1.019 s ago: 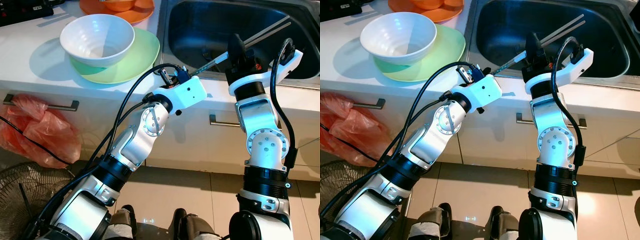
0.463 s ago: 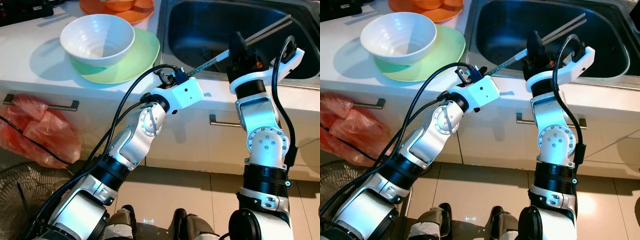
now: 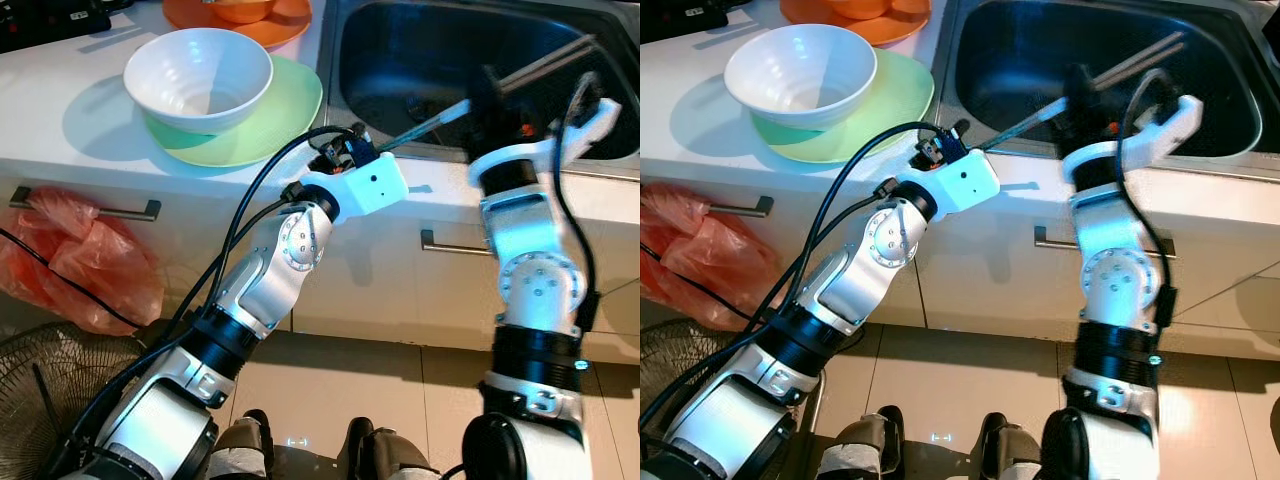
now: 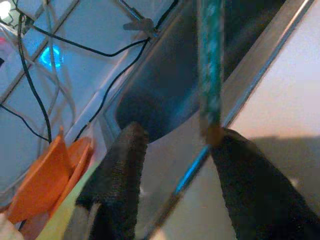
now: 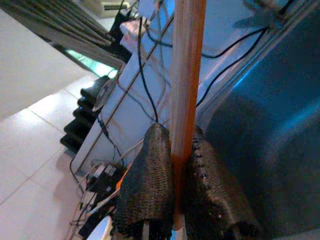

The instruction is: Kitchen organization

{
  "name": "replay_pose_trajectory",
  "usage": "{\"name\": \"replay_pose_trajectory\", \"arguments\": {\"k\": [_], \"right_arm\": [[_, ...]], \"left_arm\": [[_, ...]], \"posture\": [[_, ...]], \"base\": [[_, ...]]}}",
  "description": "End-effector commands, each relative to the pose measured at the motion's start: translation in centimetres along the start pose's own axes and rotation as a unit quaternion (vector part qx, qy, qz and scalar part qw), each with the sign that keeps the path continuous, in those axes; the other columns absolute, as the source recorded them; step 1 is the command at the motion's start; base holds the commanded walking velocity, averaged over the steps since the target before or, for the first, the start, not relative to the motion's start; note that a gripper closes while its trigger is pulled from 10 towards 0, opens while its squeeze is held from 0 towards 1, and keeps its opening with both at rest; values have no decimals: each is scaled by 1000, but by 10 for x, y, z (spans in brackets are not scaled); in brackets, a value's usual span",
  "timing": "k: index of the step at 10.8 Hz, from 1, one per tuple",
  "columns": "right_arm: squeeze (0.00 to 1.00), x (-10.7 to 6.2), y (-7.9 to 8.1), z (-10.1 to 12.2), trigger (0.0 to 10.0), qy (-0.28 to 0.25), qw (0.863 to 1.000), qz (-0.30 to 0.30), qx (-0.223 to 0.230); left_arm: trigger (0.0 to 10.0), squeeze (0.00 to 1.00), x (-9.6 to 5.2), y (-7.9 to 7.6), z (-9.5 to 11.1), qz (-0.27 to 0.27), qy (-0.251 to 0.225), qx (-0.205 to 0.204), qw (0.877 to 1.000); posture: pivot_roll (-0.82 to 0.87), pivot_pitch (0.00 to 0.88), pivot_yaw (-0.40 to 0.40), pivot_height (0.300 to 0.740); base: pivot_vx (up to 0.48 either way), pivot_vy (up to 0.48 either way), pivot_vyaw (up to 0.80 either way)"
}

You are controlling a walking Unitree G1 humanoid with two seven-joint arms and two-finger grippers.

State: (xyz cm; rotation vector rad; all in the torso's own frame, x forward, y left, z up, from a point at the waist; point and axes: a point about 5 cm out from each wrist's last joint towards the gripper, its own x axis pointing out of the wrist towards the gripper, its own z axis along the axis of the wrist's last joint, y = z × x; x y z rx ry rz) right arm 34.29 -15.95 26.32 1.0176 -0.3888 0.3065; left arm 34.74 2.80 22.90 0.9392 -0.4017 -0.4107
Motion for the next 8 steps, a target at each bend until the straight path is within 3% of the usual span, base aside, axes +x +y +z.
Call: {"name": "replay_pose_trajectory", "arguments": {"k": [1,2,8], "right_arm": [[0,3,-1,10,0,-19,1000,-5,-10],[0,3,-3,17,0,-31,999,-9,-14],[0,11,-18,66,0,-140,987,-59,-50]], "left_arm": [[10000,1000,-1,-7,-2,-13,5,8,1000],[10000,0,-1,-7,-2,-15,6,10,1000],[10000,0,-6,-10,-3,-17,4,-15,1000]], "posture": [[137,222,-48,740],[135,222,-48,740],[136,222,-49,740]], "base": [[0,0,0],[0,0,0],[0,0,0]]}}
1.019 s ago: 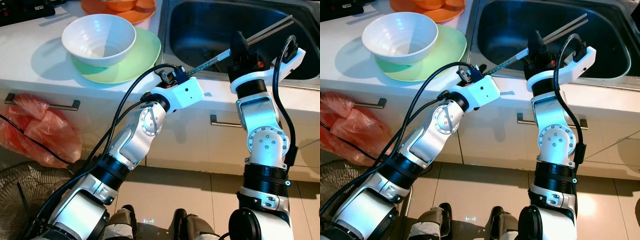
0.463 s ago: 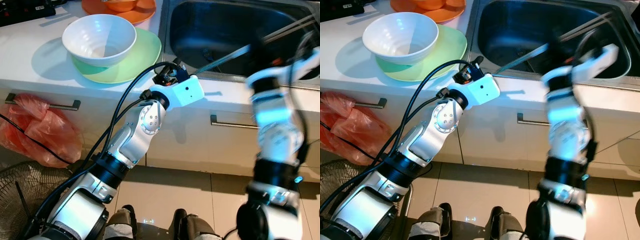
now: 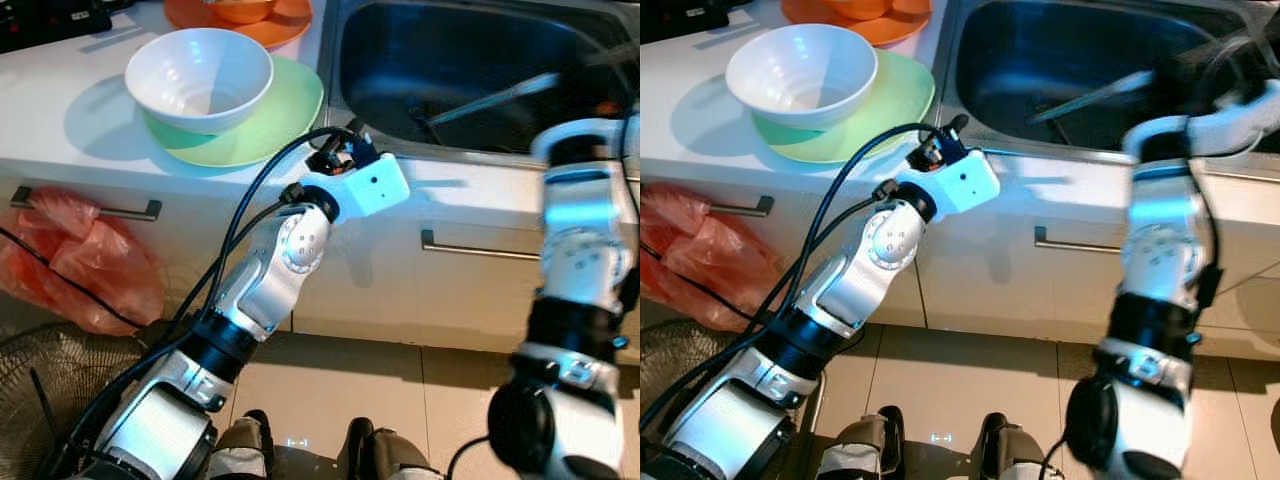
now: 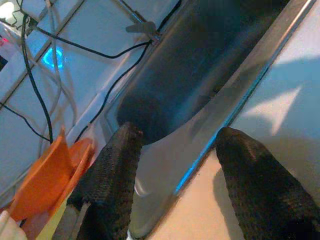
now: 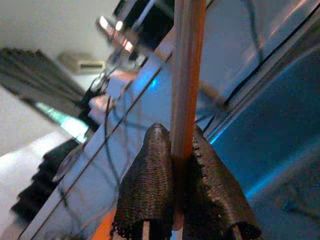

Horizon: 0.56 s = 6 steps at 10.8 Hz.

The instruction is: Kitchen organization

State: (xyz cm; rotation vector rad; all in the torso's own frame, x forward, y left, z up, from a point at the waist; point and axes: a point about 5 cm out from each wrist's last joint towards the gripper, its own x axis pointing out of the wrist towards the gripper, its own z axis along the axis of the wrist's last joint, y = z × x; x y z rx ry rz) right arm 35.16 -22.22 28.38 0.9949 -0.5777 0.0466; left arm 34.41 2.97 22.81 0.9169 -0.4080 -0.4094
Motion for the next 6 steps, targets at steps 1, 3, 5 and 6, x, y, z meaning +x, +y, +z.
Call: {"name": "replay_pose_trajectory", "arguments": {"k": [1,3,5,6], "right_arm": [[0,3,-1,11,0,-27,1000,-5,-7],[0,6,-1,13,10000,-31,998,-2,-55],[0,8,1,3,10000,-20,997,13,-68],[0,9,0,0,10000,-15,997,16,-72]], "left_arm": [[10000,0,-4,-9,-4,-18,7,-13,1000],[10000,0,-7,-9,0,-2,-10,-168,986],[10000,0,-13,-9,5,-19,-27,-330,943],[10000,0,-15,-8,8,-31,-39,-354,934]], "posture": [[136,221,-50,740],[136,220,-49,740],[137,220,-50,740],[138,219,-50,740]], "base": [[0,0,0],[0,0,0],[0,0,0],[0,0,0]]}}
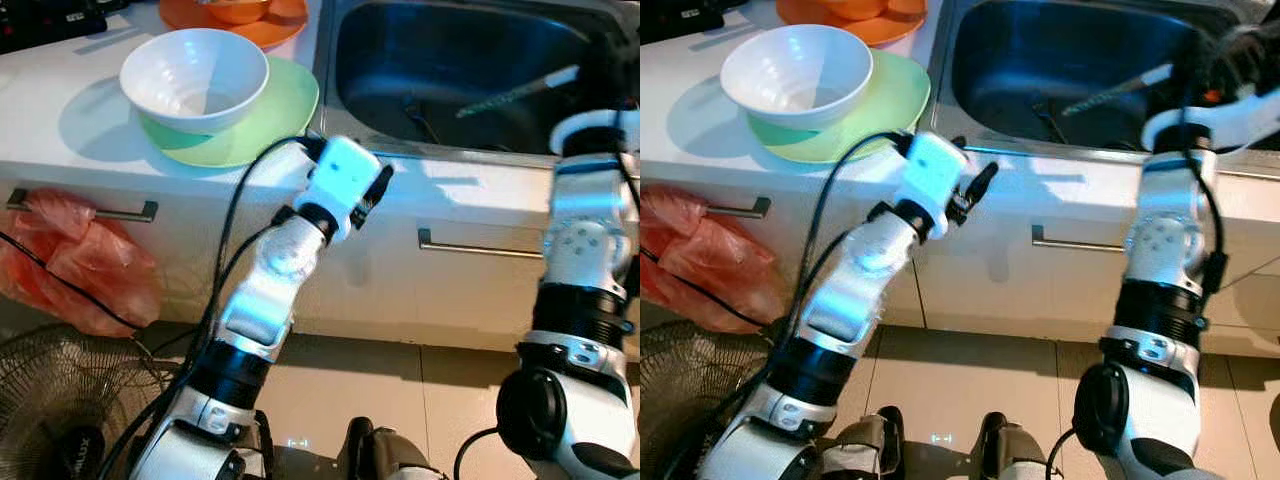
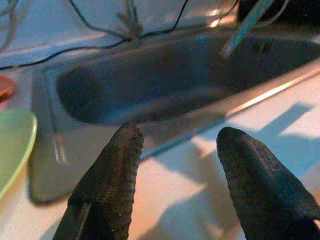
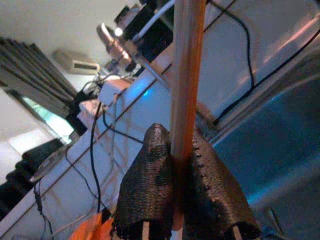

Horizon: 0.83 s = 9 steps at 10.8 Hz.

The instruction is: Kitchen organization

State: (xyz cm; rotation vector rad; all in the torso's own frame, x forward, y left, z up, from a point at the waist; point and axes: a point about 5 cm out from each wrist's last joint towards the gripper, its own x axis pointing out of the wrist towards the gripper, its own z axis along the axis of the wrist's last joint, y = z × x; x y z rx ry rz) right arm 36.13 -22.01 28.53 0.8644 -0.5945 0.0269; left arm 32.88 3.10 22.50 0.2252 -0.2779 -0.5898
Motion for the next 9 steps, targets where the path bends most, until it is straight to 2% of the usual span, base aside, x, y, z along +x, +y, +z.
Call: {"name": "replay_pose_trajectory", "arguments": {"k": [1,4,6,8,9], "right_arm": [[0,1,0,-4,10000,1,1000,7,-2],[0,3,9,-28,10000,47,998,46,-23],[0,5,3,-39,10000,73,995,51,-46],[0,3,0,-48,10000,89,992,56,-70],[0,3,1,-58,10000,103,987,69,-103]], "left_arm": [[10000,0,-3,-4,6,-28,-14,-14,999],[10000,0,-11,1,13,-87,-16,-14,996],[10000,0,-17,13,6,-79,4,-5,997],[10000,0,-18,11,3,-82,11,-7,997],[10000,0,-17,6,8,-87,7,-14,996]], "posture": [[144,218,-52,740],[147,206,-55,740],[153,200,-57,740],[158,198,-58,740],[164,195,-60,740]], "base": [[0,0,0],[0,0,0],[0,0,0],[0,0,0],[0,0,0]]}}
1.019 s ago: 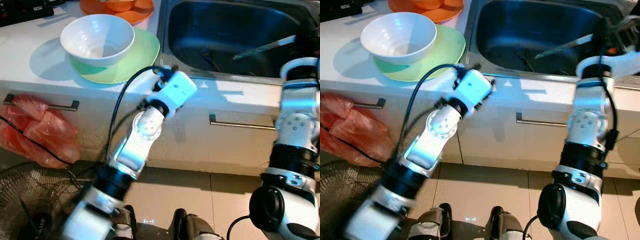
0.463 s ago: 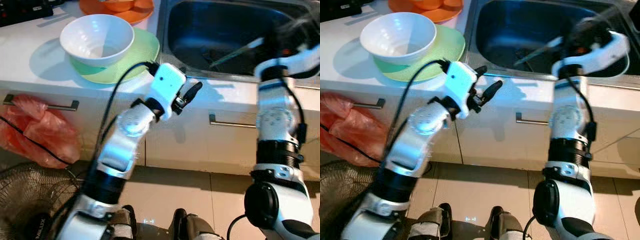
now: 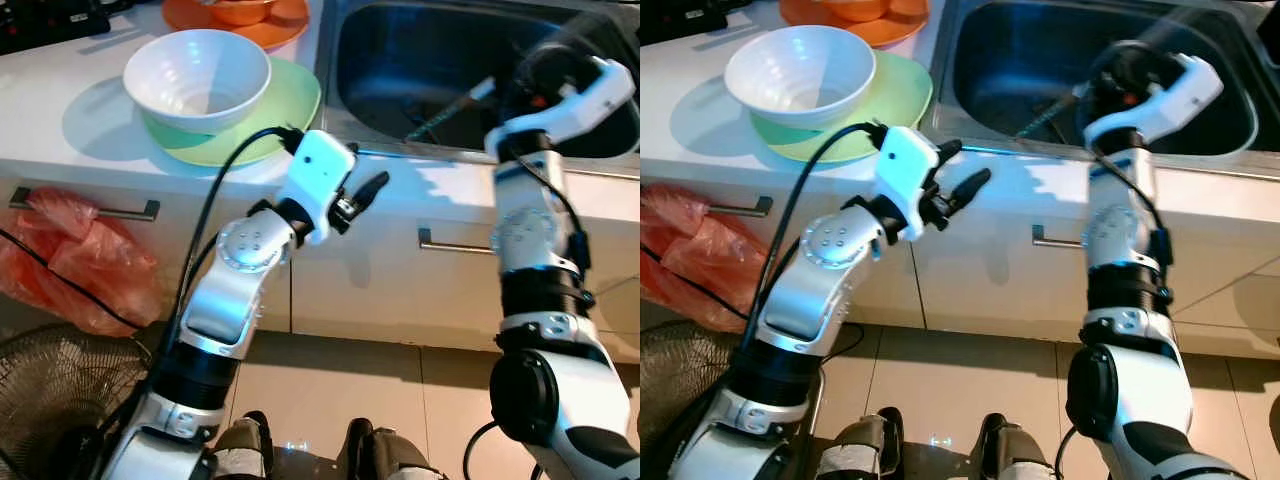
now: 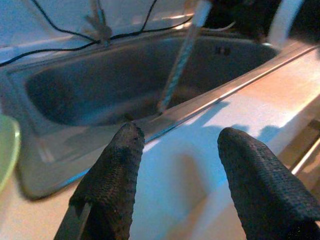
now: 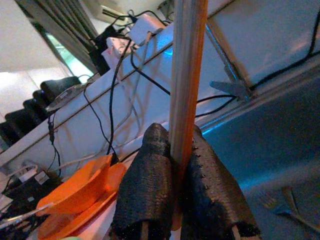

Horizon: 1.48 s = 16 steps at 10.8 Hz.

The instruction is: Kitchen organization

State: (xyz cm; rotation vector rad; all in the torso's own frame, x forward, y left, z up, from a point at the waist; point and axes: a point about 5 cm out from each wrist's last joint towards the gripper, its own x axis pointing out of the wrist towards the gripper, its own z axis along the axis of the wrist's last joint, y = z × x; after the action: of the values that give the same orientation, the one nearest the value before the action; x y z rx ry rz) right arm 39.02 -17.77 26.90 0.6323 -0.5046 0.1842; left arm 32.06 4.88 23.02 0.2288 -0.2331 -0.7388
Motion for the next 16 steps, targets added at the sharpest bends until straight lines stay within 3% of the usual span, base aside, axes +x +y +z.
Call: {"name": "replay_pose_trajectory", "arguments": {"k": [1,2,5,8,11,12,13,16], "right_arm": [[0,-2,-4,-13,10000,34,999,3,-40],[0,2,-3,-10,10000,25,998,4,-59],[0,11,-4,2,10000,-8,998,-19,-54],[0,22,-4,19,10000,-31,993,-20,-108],[0,24,-4,22,10000,-38,990,-20,-132],[0,28,-1,30,10000,-54,989,-17,-139],[0,31,11,43,10000,-91,979,8,-184],[0,22,23,40,10000,-118,970,37,-208]], "left_arm": [[10000,0,0,-9,3,-15,-7,-2,1000],[10000,0,1,-12,4,-15,-11,-5,1000],[10000,0,2,-14,3,3,-13,-21,1000],[10000,0,2,-13,3,16,-14,-25,999],[10000,0,2,-10,0,44,-15,-30,998],[10000,0,2,-8,4,50,-30,-34,998],[10000,0,1,-7,9,59,-51,-31,996],[10000,0,1,0,8,98,-73,-43,992]], "posture": [[169,190,-65,740],[174,191,-70,740],[170,200,-70,740],[167,215,-70,740],[176,227,-69,740],[172,228,-68,740],[168,229,-68,740],[156,231,-65,740]], "base": [[0,0,0],[0,0,0],[0,0,0],[0,0,0],[0,0,0],[0,0,0],[0,0,0],[0,0,0]]}}
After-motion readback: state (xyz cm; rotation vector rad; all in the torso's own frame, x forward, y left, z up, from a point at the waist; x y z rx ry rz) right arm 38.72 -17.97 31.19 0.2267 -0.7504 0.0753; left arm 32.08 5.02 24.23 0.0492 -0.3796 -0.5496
